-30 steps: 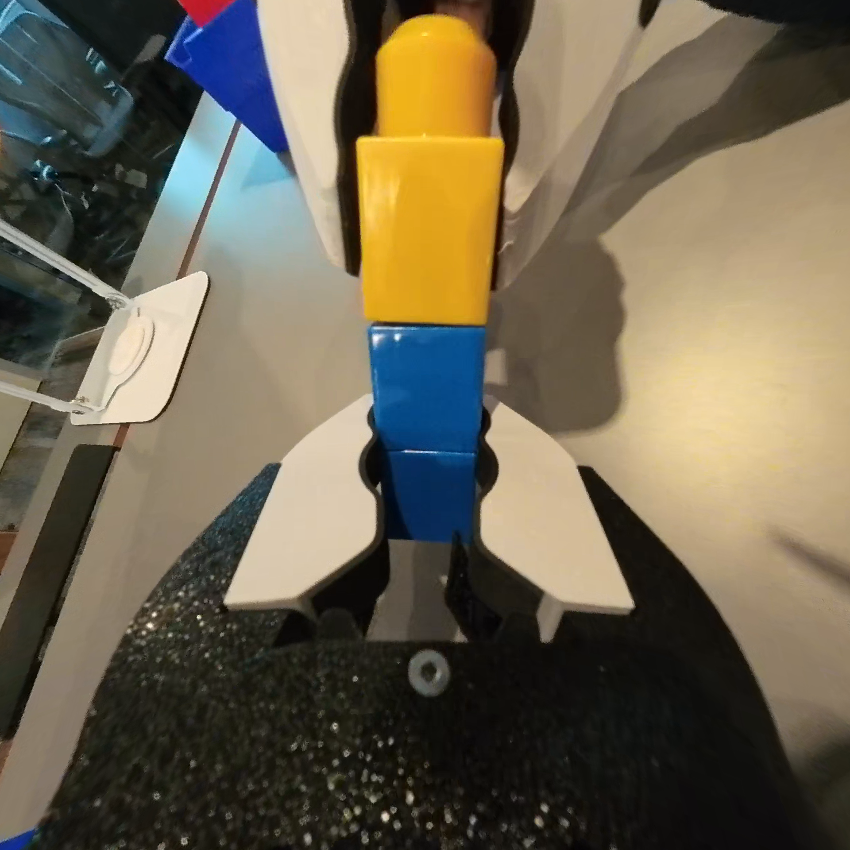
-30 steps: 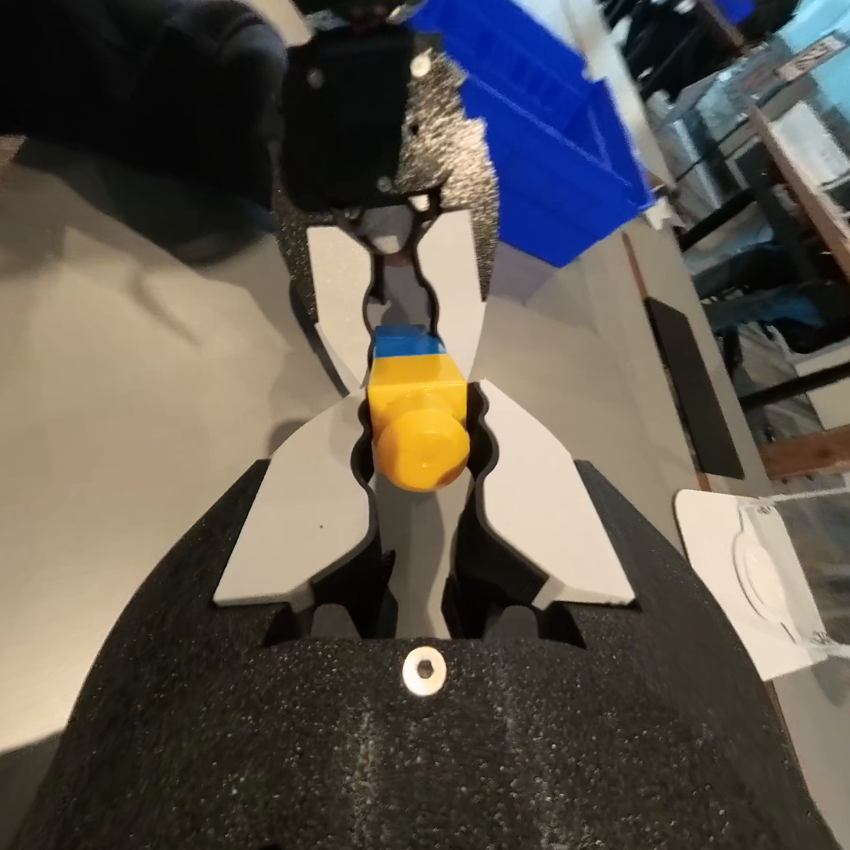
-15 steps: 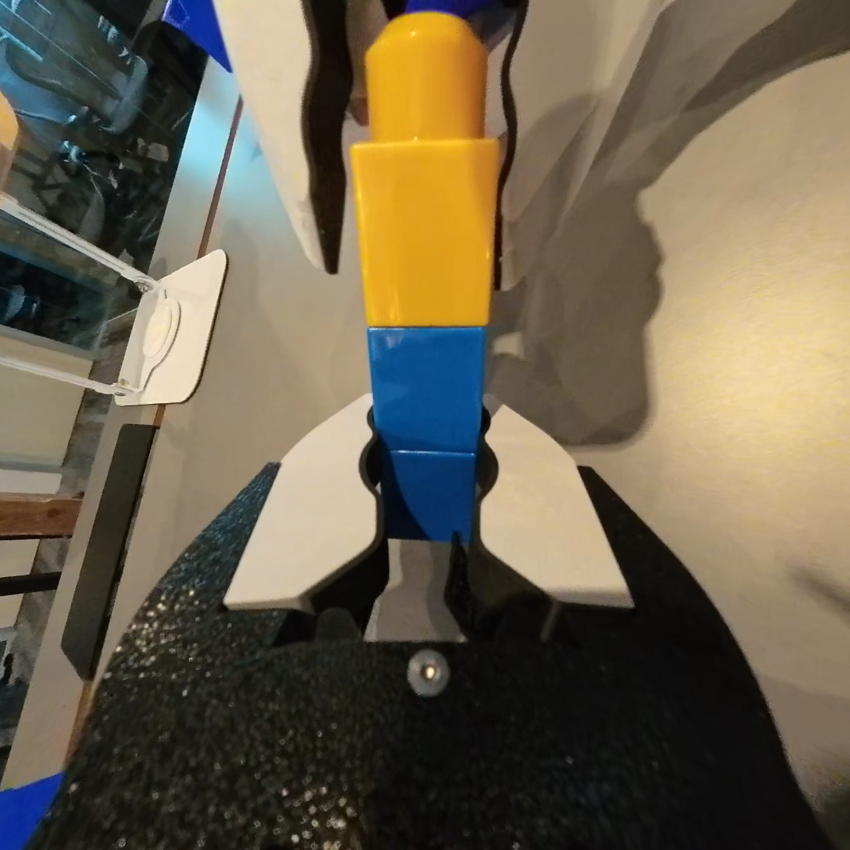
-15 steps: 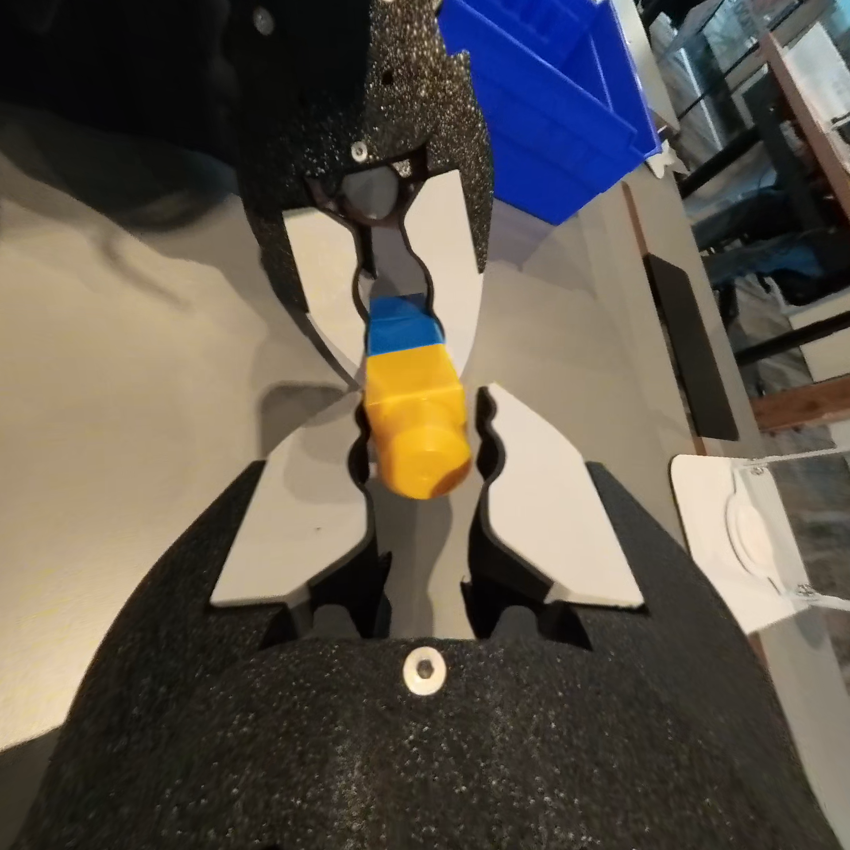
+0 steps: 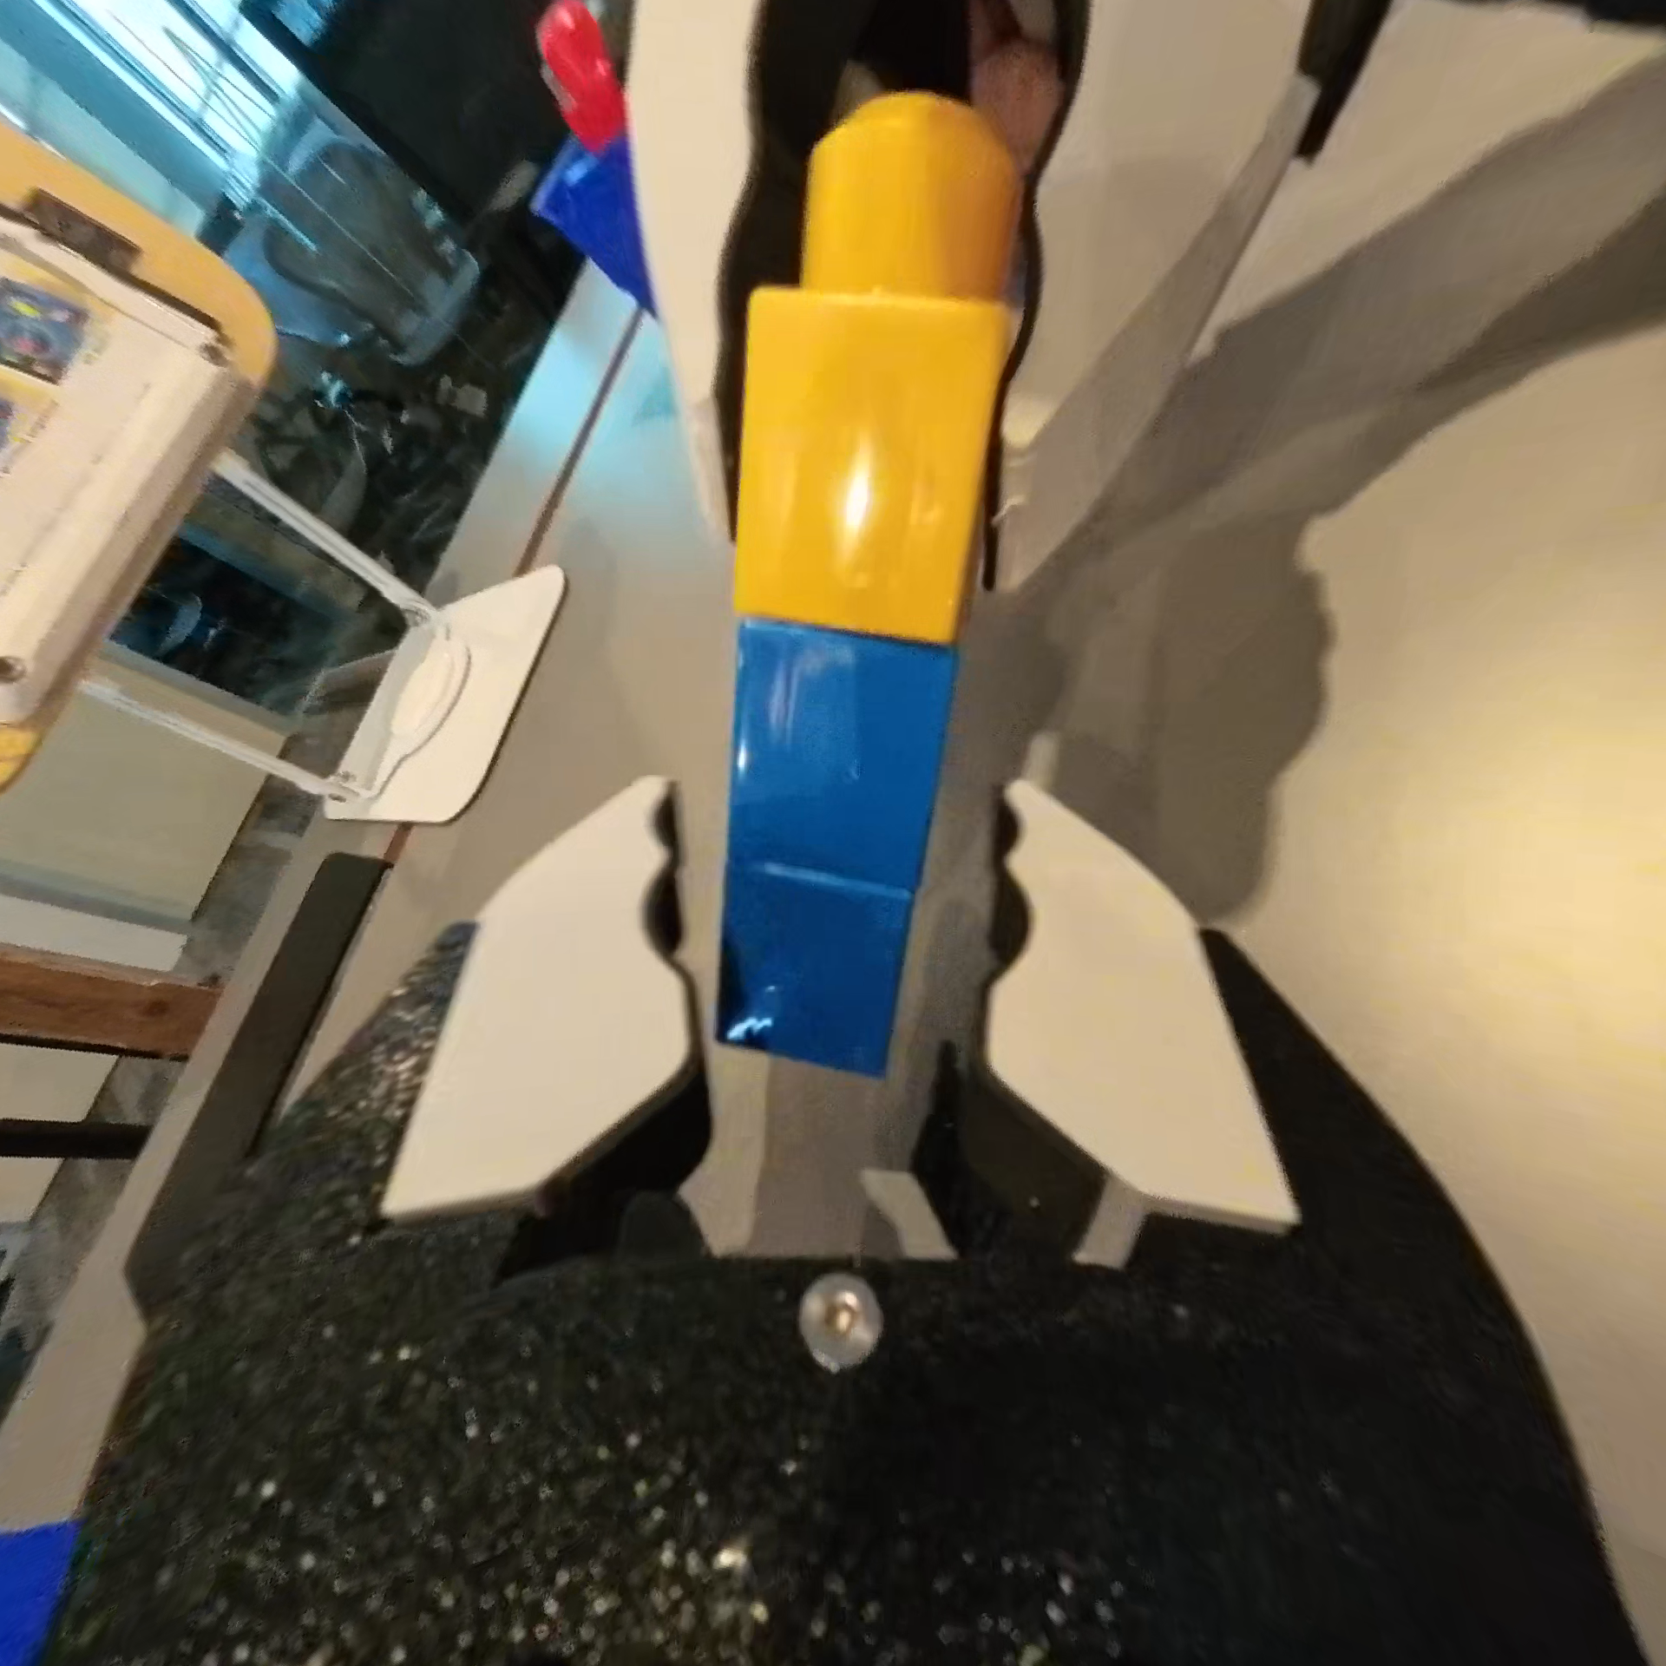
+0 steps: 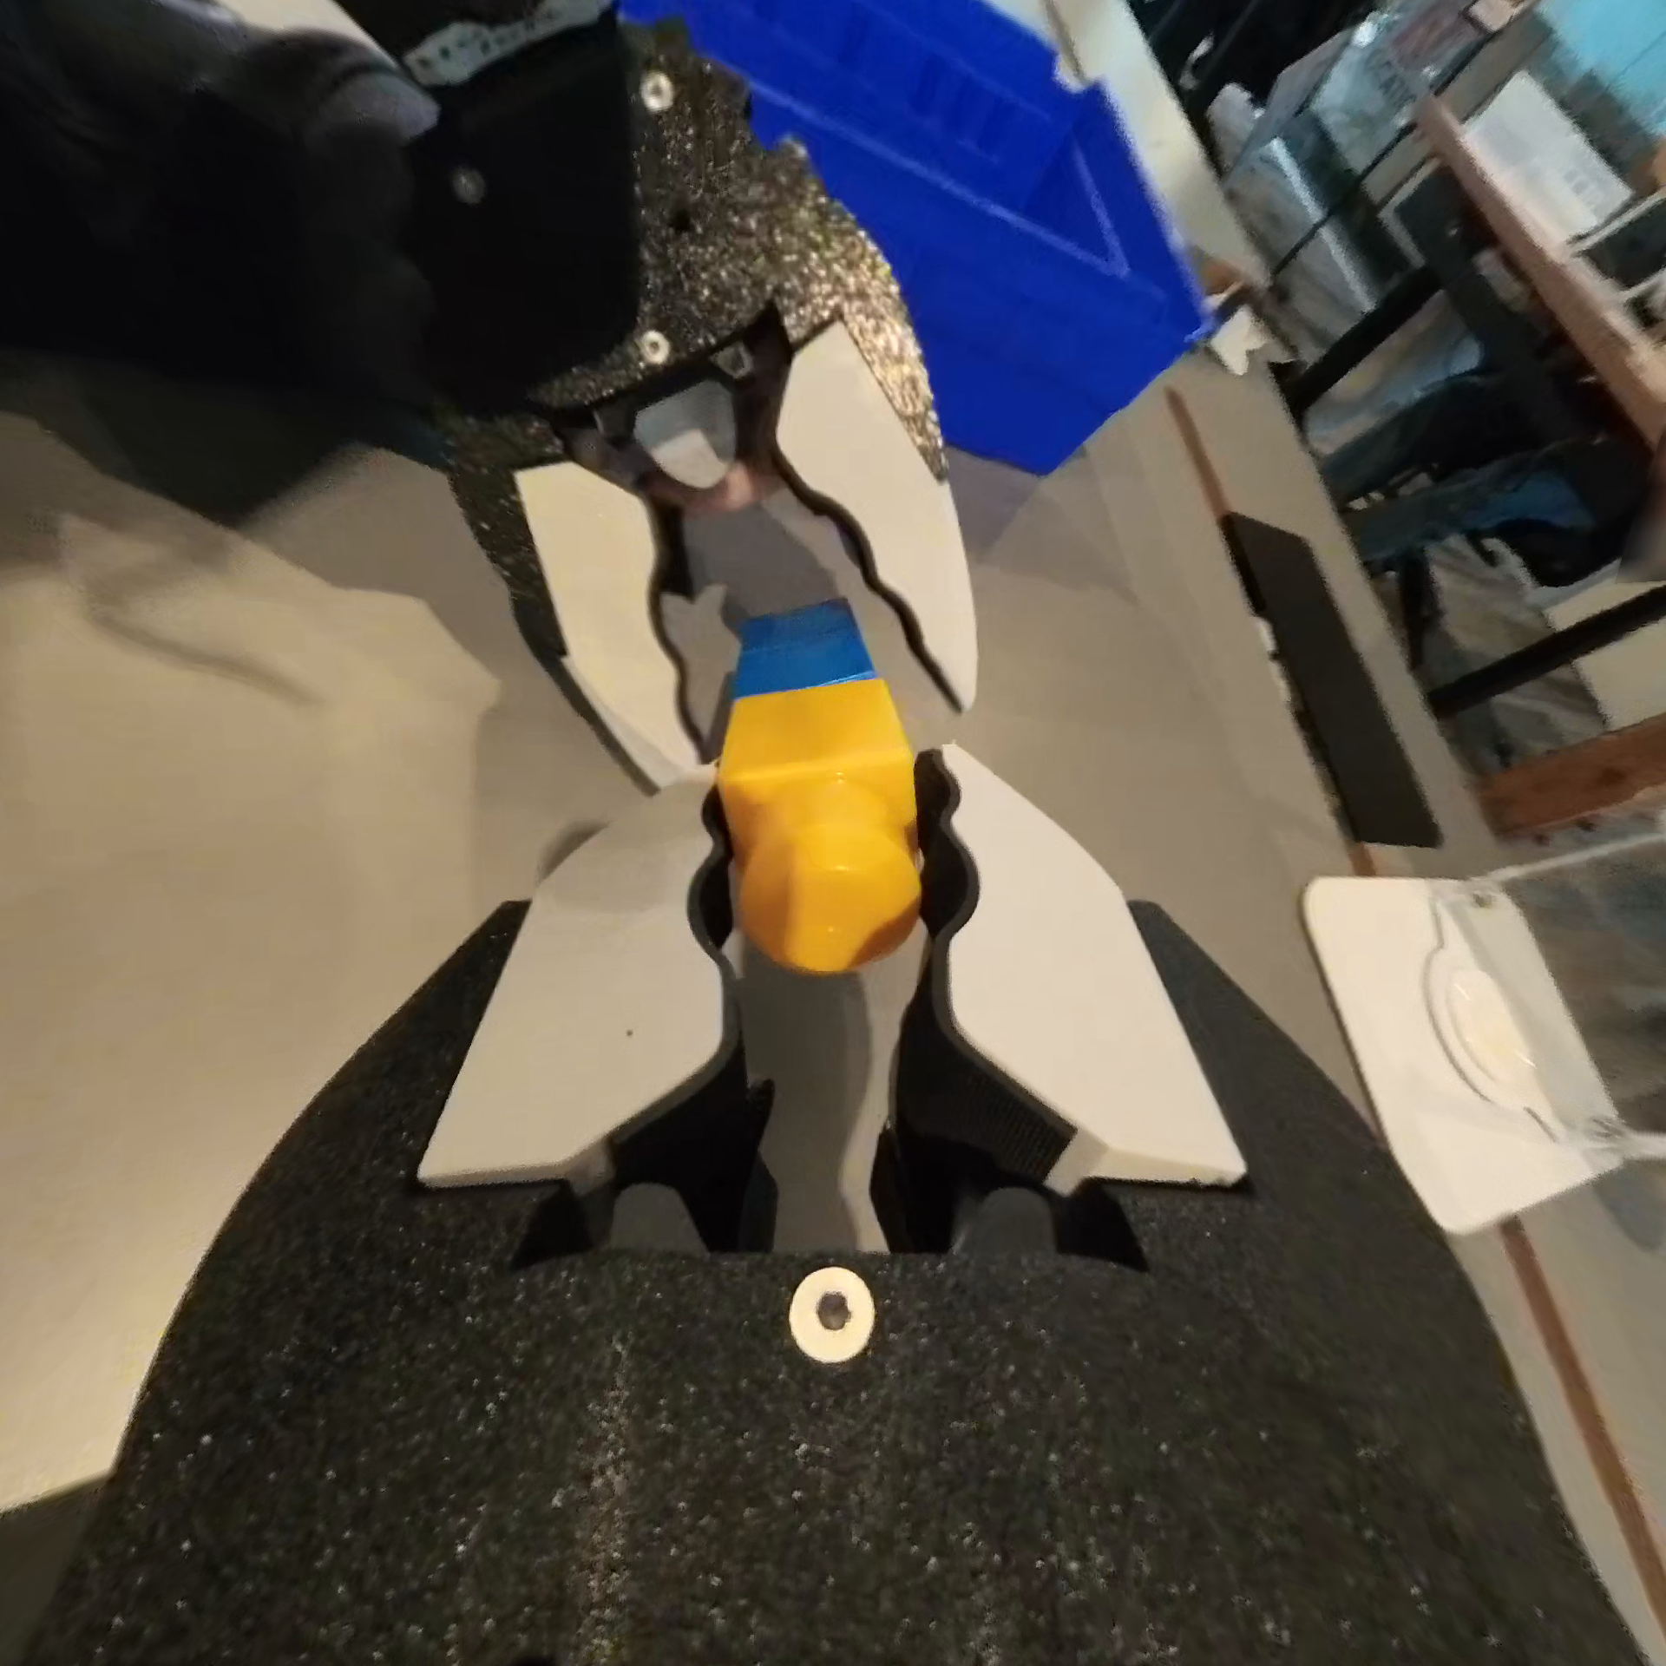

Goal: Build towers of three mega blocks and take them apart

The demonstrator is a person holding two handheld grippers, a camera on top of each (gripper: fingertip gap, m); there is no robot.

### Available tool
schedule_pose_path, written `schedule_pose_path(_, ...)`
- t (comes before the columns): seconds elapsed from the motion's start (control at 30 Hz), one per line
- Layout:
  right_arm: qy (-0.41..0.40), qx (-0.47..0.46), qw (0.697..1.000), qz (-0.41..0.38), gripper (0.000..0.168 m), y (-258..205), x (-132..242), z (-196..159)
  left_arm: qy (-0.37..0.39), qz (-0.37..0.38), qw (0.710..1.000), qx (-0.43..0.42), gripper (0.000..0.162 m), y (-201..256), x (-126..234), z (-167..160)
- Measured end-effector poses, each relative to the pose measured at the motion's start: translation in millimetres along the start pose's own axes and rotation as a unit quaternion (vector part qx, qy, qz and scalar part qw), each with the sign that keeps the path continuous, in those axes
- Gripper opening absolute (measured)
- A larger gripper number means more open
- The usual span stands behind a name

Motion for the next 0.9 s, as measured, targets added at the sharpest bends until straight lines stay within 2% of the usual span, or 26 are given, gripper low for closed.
schedule_pose_path(0.03,0.004,-0.001,1.000,-0.015,0.039,3,10,4,0.015,0.014,1.000,0.014,0.081,-5,2,3)
schedule_pose_path(0.07,0.009,-0.004,0.999,-0.031,0.039,6,22,8,0.032,0.034,0.999,0.024,0.087,-12,5,6)
schedule_pose_path(0.17,0.005,-0.001,0.996,-0.090,0.039,13,77,20,0.090,0.082,0.990,0.066,0.073,-30,17,12)
schedule_pose_path(0.27,-0.037,0.018,0.984,-0.172,0.039,24,152,34,0.130,0.095,0.977,0.137,0.071,-41,22,13)
schedule_pose_path(0.4,-0.164,0.000,0.955,-0.247,0.038,38,251,37,0.140,0.093,0.963,0.212,0.073,-48,20,2)
schedule_pose_path(0.5,-0.294,-0.046,0.925,-0.237,0.038,52,298,13,0.141,0.097,0.956,0.238,0.072,-50,17,-3)
schedule_pose_path(0.6,-0.411,-0.114,0.892,-0.148,0.038,58,309,-30,0.134,0.099,0.957,0.239,0.070,-49,15,-6)
schedule_pose_path(0.67,-0.460,-0.125,0.873,-0.099,0.038,65,305,-58,0.129,0.096,0.958,0.236,0.069,-48,14,-7)
schedule_pose_path(0.73,-0.480,-0.122,0.867,-0.060,0.037,70,294,-80,0.124,0.092,0.960,0.235,0.069,-46,11,-8)
schedule_pose_path(0.9,-0.471,-0.132,0.872,0.015,0.038,75,263,-114,0.110,0.085,0.964,0.226,0.068,-41,7,-10)
Point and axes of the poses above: each gripper's, where its closed fingertips meet, x back along the fingers, z out of its top, y = z × x across the jaws, the point moved 4 cm from there along x, back along the fingers, and after that the axes turned 5 degrees about y, right-handed, at the moved point
